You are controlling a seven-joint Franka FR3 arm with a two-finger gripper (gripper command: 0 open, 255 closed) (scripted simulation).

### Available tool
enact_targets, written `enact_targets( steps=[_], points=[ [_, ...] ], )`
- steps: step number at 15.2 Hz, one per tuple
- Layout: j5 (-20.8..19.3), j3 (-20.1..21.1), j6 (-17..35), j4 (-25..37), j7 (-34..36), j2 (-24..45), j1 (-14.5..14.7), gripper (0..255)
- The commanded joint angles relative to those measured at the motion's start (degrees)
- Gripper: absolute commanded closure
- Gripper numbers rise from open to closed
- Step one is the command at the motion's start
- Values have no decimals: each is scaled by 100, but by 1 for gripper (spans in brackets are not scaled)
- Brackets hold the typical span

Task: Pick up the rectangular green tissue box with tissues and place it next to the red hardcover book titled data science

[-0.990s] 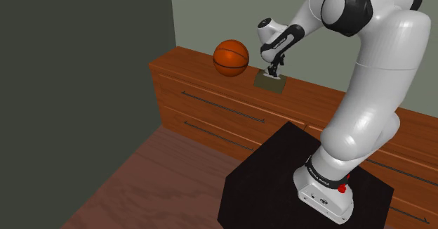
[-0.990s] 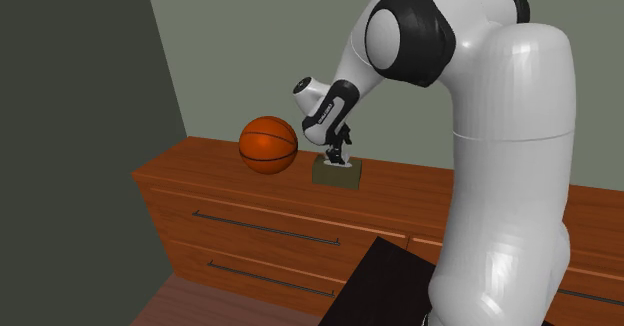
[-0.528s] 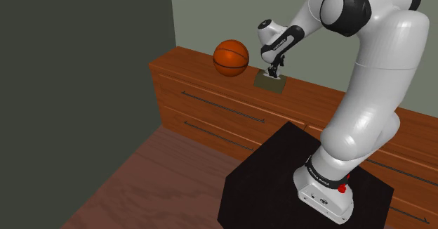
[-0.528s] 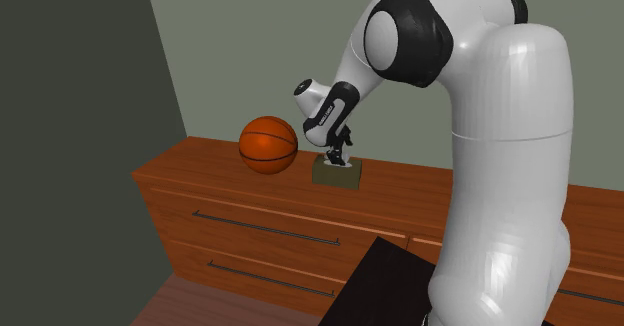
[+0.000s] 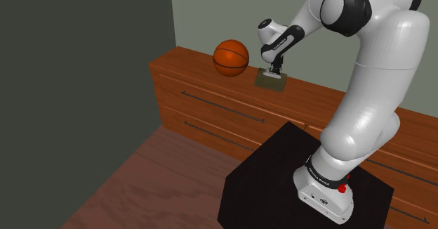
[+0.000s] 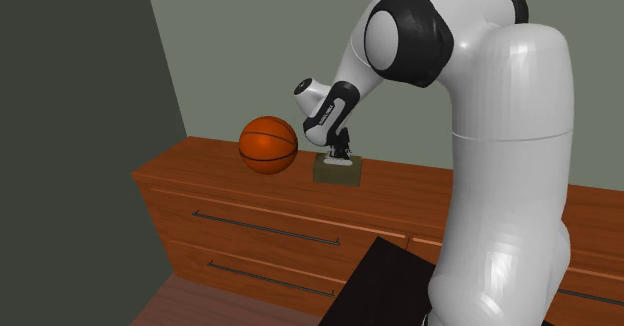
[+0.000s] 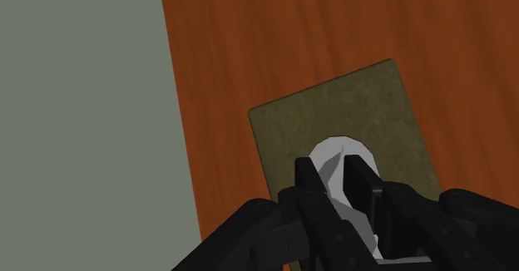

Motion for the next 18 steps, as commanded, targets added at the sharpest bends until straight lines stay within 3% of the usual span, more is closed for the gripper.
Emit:
enact_targets(
  steps=[1,18],
  points=[
    [9,6,-1,-3,0,19,1,255],
    [253,58,-840,255,-573,-681,54,255]
  ],
)
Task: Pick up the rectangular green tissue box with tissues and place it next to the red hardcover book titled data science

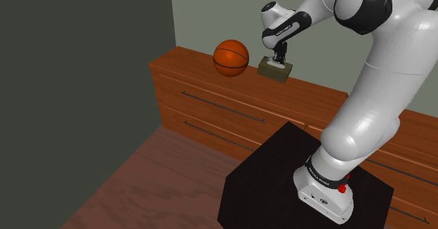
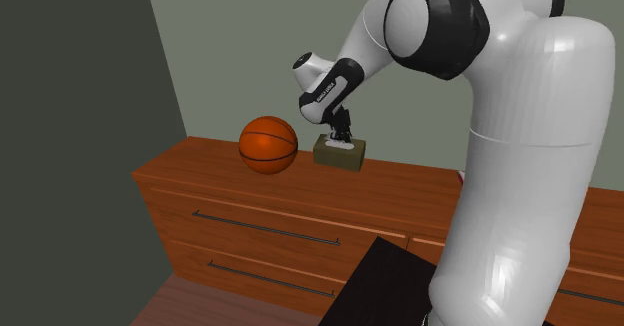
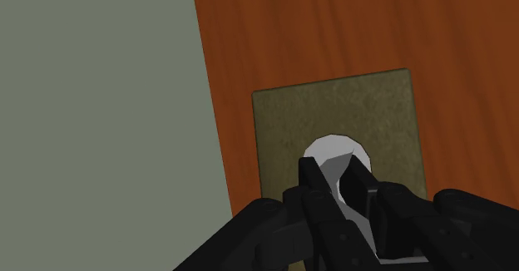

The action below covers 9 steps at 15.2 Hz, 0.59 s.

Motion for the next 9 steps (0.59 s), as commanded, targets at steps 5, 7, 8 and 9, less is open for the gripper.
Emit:
enact_targets(
  steps=[5,7,8,9],
  points=[
    [86,19,-352,163,-223,-237,24,255],
    [114,26,-470,232,-297,-302,32,255],
    [128,29,-530,268,-333,-334,36,255],
    [142,32,-590,306,-370,-364,40,255]
  ],
)
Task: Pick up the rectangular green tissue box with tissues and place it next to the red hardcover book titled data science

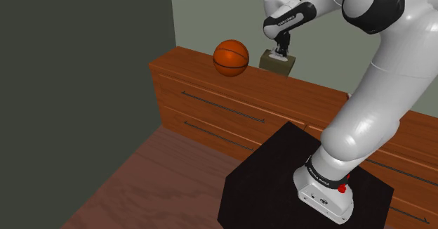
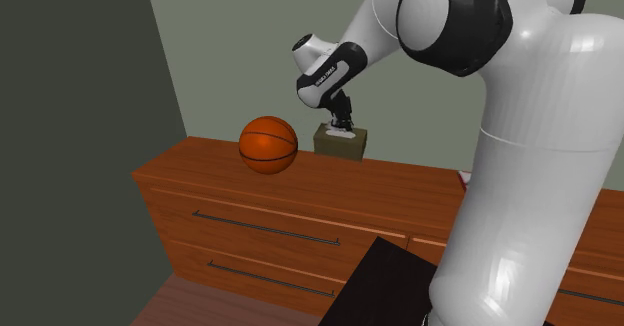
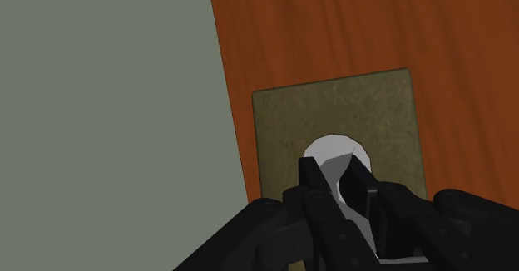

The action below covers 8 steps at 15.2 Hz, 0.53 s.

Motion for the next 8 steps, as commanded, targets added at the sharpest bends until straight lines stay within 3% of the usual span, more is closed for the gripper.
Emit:
enact_targets(
  steps=[1,8],
  points=[
    [30,8,-131,84,-78,-63,10,255],
    [120,30,-553,391,-331,-236,37,255]
  ],
)
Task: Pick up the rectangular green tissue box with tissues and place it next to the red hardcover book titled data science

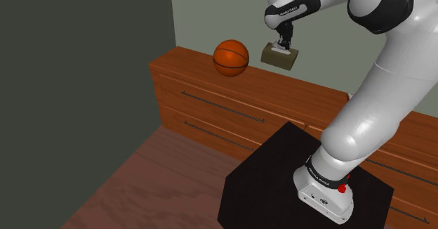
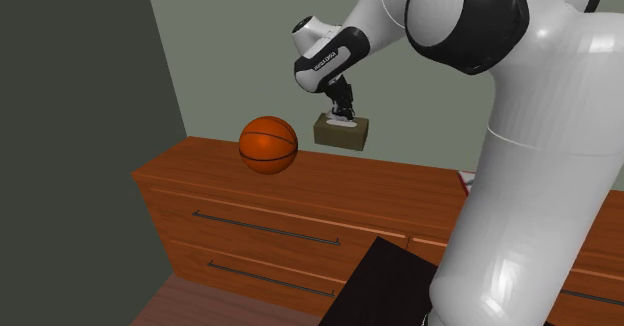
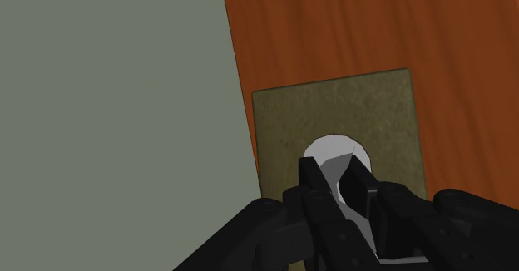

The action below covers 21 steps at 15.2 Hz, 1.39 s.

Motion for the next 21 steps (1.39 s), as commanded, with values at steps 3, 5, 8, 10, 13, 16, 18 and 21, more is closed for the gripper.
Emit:
enact_targets(
  steps=[3,5,8,10,13,16,18,21],
  points=[
    [51,19,-260,205,-137,-81,23,255],
    [73,25,-382,312,-208,-114,30,255],
    [106,34,-567,482,-316,-155,41,255],
    [127,39,-691,601,-388,-176,47,255],
    [79,10,-699,442,-446,-381,20,255],
    [-108,-94,-524,-210,-509,-945,-84,255],
    [-236,-170,-427,-605,-570,-1309,-163,255],
    [-434,-291,-306,-1144,-688,-1839,-300,255]
  ],
)
